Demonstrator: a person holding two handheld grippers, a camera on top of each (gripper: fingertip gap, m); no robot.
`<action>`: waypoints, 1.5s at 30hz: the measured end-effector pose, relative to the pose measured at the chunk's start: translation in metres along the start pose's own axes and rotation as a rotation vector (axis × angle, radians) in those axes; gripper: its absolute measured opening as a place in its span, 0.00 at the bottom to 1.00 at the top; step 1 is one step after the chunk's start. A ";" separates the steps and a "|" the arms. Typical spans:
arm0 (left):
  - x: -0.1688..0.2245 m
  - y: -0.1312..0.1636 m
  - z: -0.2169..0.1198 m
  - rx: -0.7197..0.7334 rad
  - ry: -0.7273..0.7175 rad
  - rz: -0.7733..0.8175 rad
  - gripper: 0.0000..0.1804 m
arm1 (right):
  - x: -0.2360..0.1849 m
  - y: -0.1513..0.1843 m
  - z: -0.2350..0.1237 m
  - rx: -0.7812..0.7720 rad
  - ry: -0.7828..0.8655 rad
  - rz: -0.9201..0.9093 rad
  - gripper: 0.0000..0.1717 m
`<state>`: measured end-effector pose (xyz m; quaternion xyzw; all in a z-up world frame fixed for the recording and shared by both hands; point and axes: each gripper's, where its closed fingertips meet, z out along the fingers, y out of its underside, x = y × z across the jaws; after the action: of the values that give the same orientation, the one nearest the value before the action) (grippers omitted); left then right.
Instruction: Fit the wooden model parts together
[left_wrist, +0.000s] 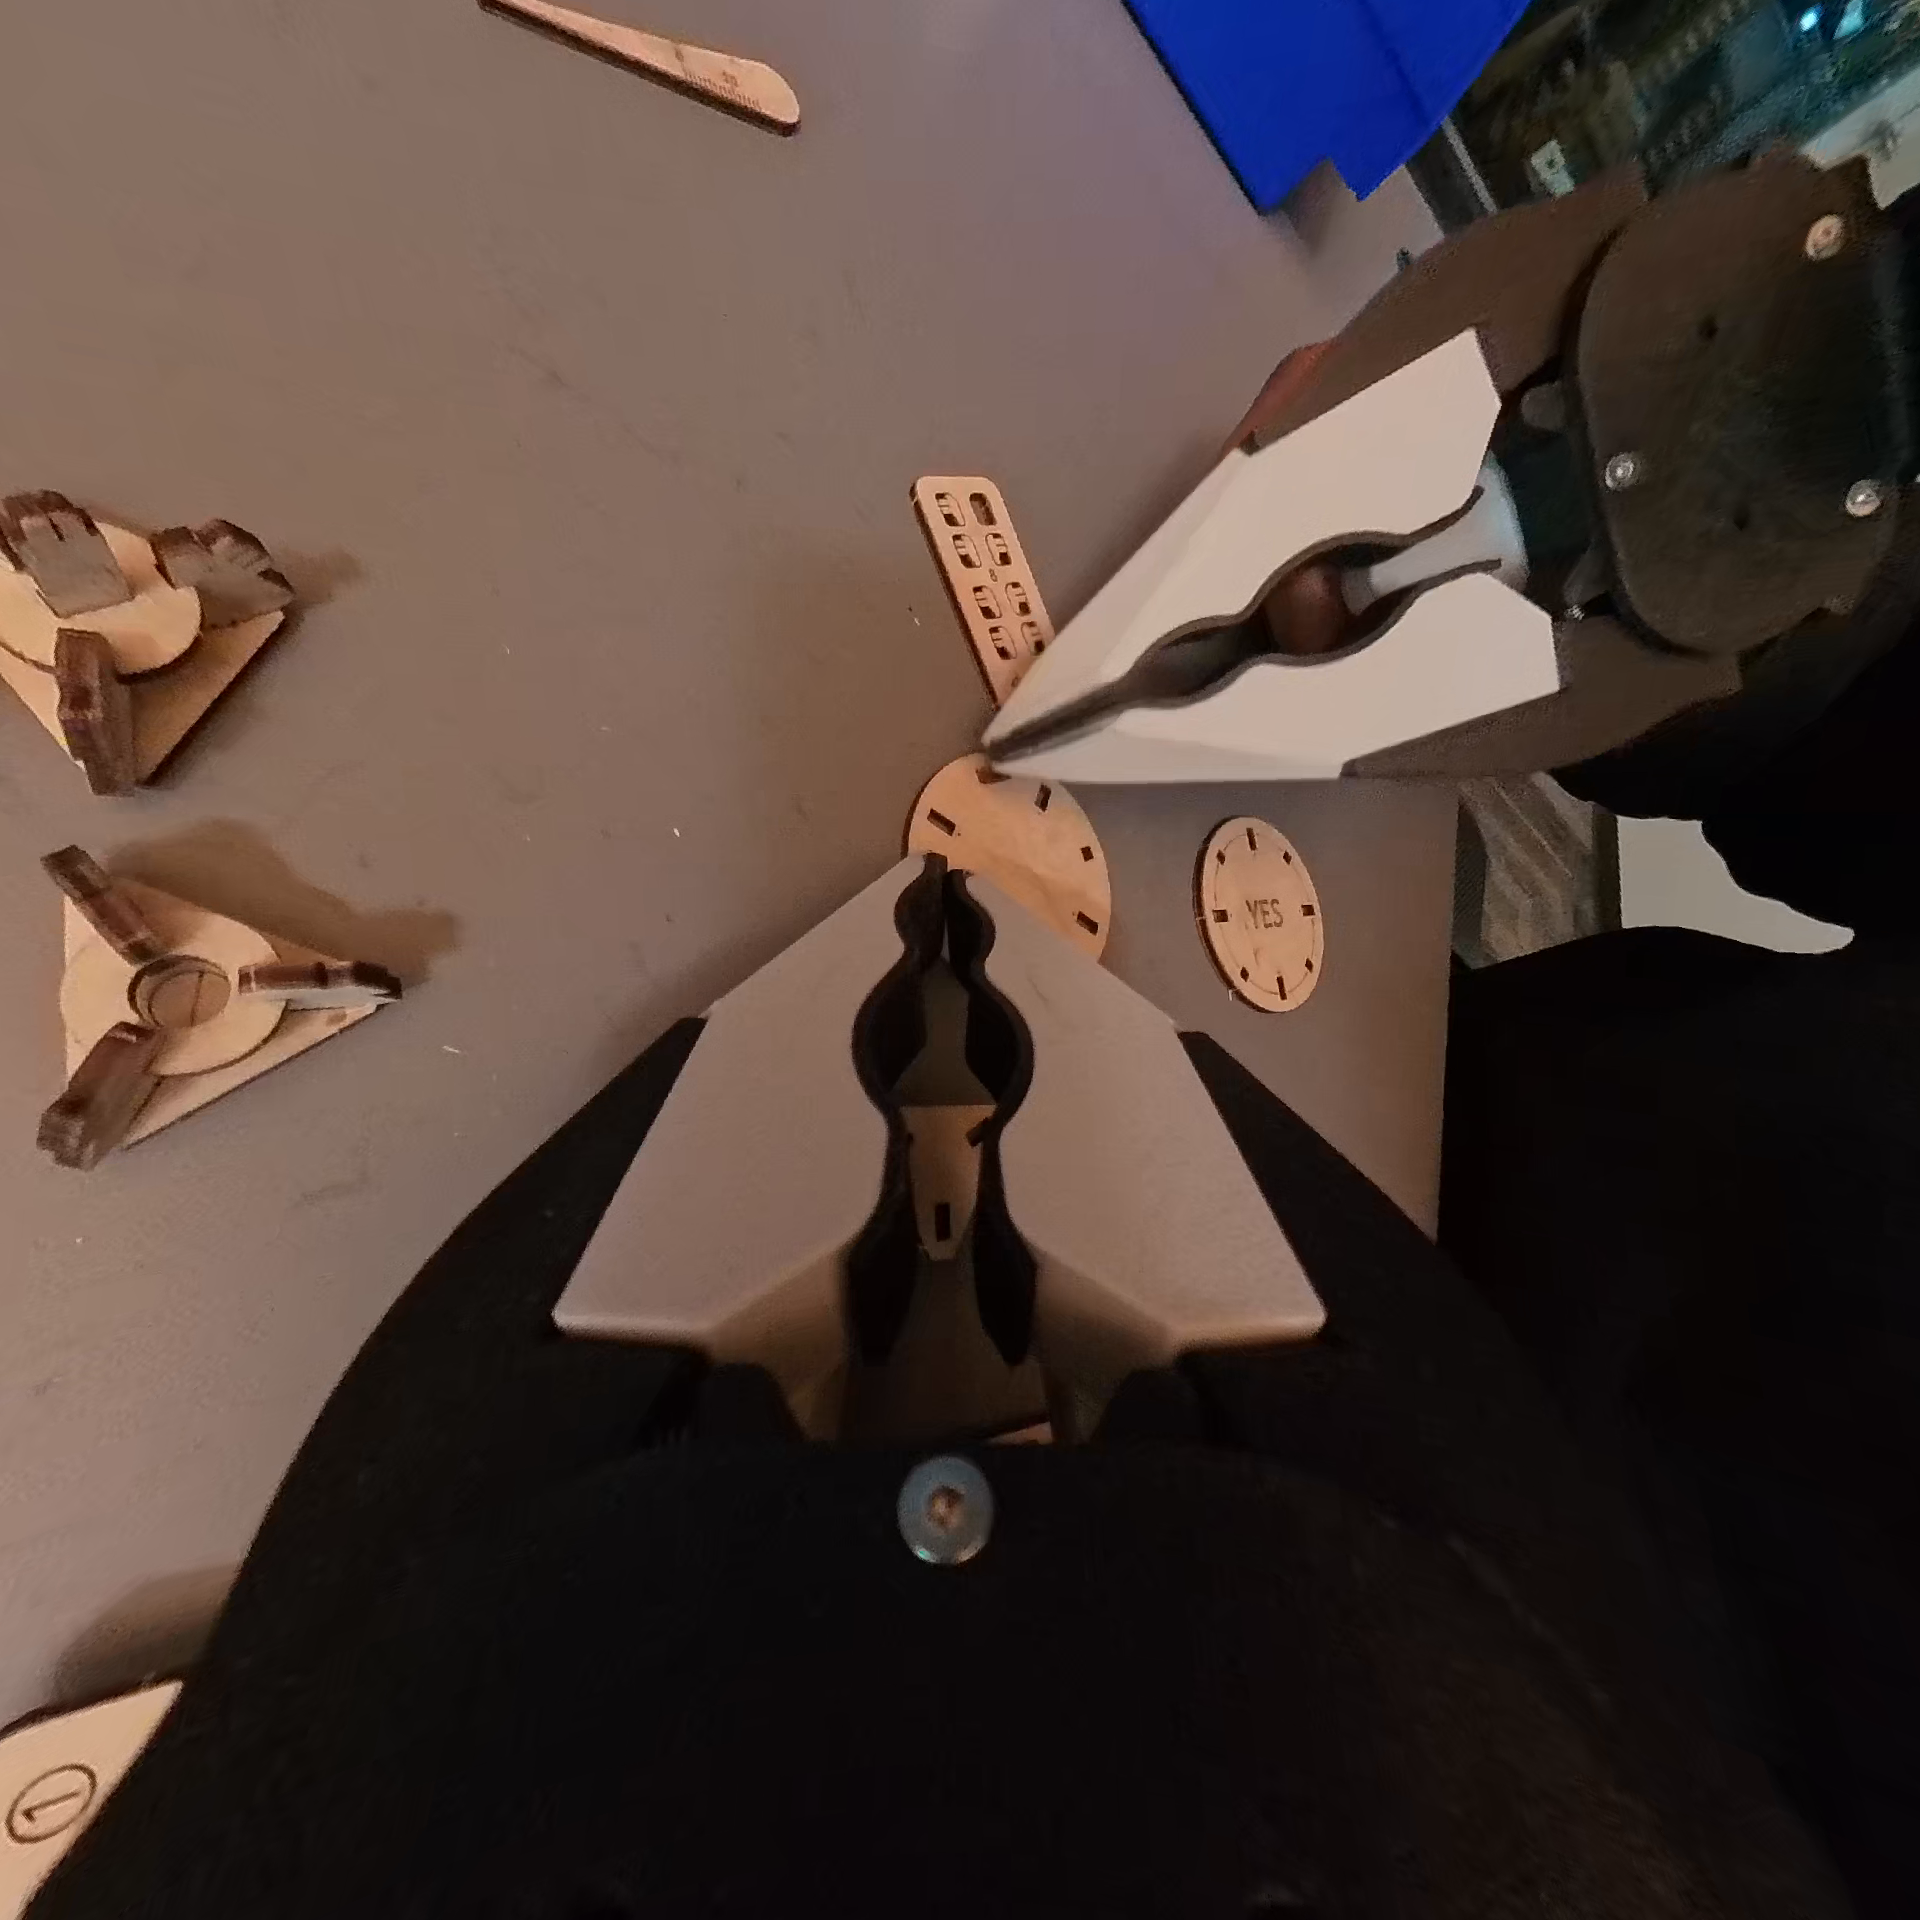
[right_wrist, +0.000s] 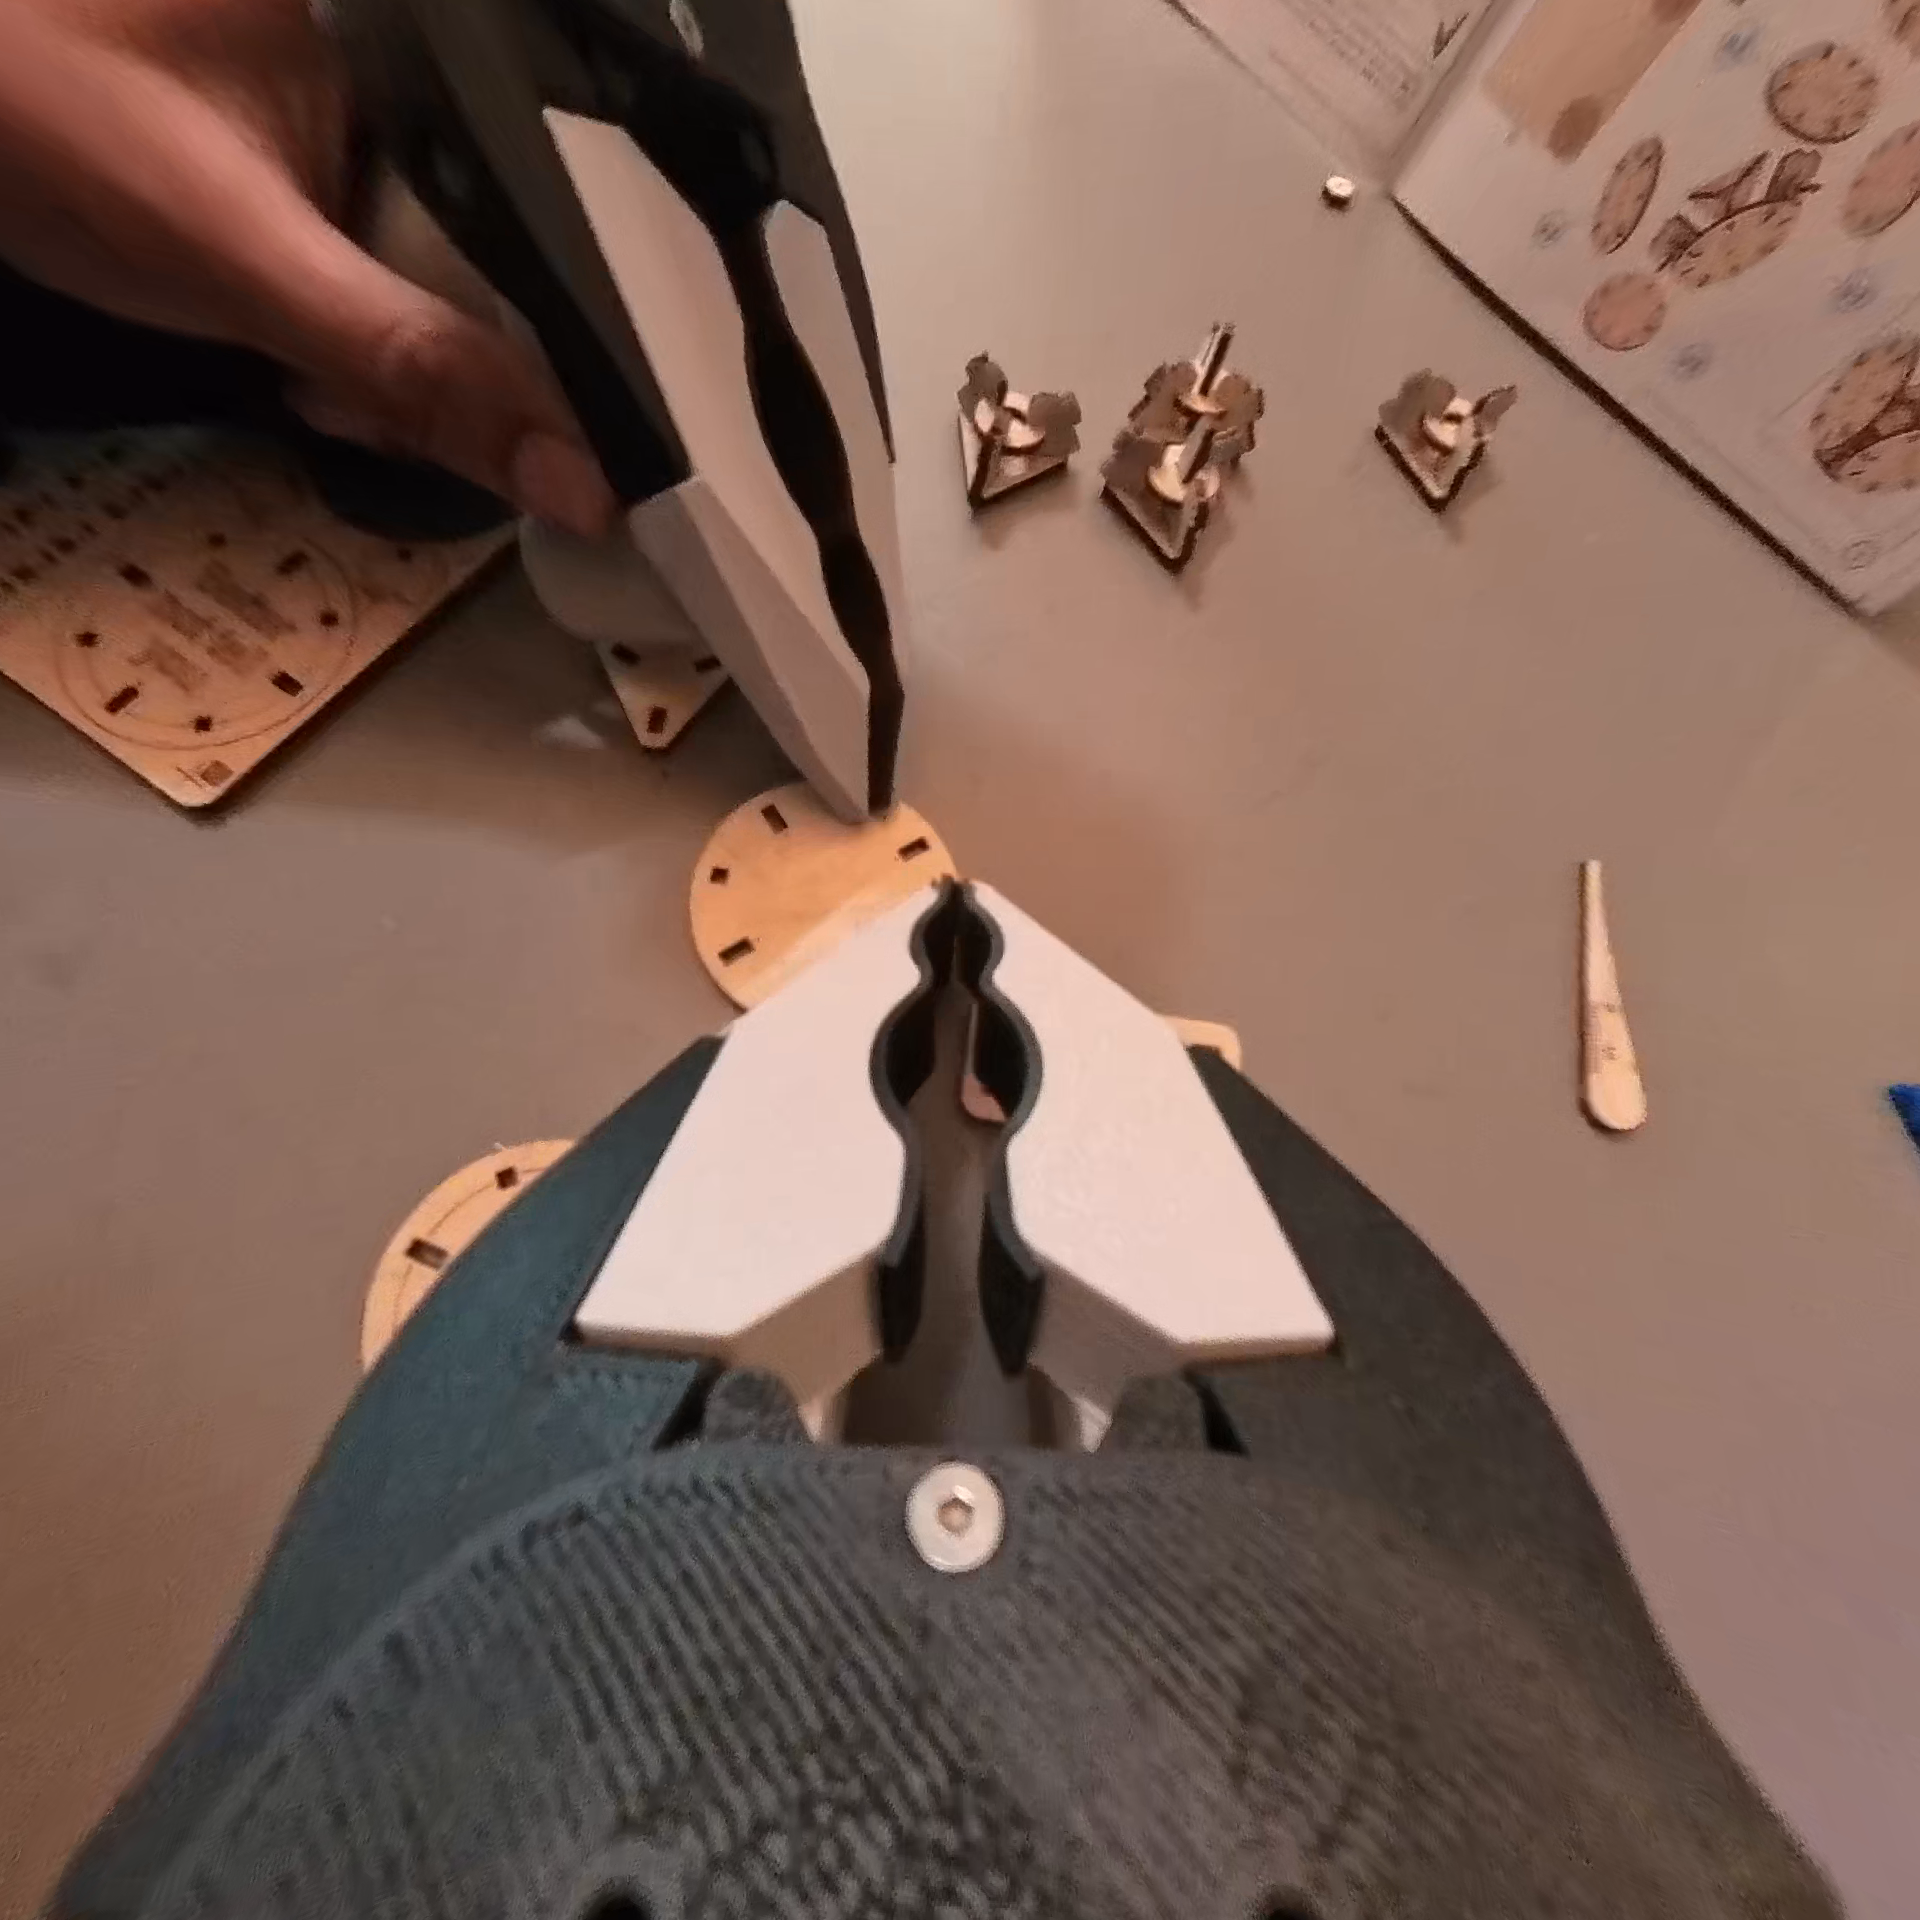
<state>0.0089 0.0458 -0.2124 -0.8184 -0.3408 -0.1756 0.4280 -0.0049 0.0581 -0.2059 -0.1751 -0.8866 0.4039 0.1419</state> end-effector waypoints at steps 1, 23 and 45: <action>0.000 0.000 0.000 0.001 0.004 -0.004 0.00 | 0.002 -0.004 -0.002 0.021 0.012 -0.009 0.00; 0.000 0.000 0.000 0.000 -0.002 0.000 0.00 | 0.002 -0.001 -0.003 0.011 0.031 -0.003 0.00; 0.000 0.000 0.000 0.000 0.004 -0.006 0.00 | 0.005 0.003 0.004 -0.020 0.013 0.037 0.00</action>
<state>0.0087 0.0458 -0.2124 -0.8170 -0.3424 -0.1783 0.4283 -0.0102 0.0599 -0.2102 -0.1955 -0.8864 0.3962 0.1385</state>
